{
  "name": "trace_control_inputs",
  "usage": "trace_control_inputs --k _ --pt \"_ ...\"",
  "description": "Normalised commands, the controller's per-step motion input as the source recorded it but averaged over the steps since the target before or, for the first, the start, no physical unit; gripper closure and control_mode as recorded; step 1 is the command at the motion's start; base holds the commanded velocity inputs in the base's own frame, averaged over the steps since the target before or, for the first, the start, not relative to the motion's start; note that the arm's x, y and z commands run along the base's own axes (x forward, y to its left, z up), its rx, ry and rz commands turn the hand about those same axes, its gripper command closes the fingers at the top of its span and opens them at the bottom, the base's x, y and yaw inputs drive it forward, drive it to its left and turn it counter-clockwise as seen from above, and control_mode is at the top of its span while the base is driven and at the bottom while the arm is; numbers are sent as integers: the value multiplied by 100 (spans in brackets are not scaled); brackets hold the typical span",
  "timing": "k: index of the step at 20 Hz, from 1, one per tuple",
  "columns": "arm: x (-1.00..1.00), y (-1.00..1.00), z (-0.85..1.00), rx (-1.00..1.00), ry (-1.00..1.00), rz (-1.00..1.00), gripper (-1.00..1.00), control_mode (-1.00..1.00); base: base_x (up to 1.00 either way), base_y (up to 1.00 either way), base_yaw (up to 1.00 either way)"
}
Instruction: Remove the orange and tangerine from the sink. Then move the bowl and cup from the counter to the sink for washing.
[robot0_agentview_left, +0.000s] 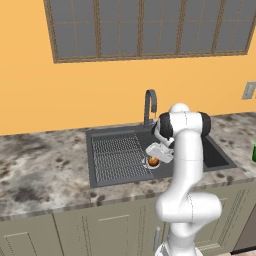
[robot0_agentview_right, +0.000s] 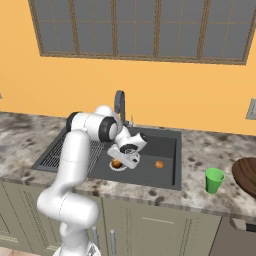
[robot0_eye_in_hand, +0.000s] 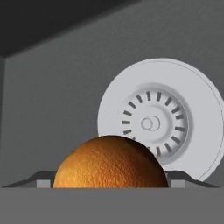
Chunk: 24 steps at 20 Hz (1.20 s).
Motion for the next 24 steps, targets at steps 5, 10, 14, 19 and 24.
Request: trace_control_inputs --k 5,10,14,19,24 --pt "-27 -24 27 10 -3 6 100 -100 0 0 0" --pt "-16 -9 37 4 -1 7 100 -100 0 0 0" --pt "-13 -8 44 0 0 5 100 -100 0 0 0" --pt "-28 -9 33 0 -1 3 100 -100 0 0 0" --pt "-36 -3 24 0 -15 2 100 -100 0 0 0"
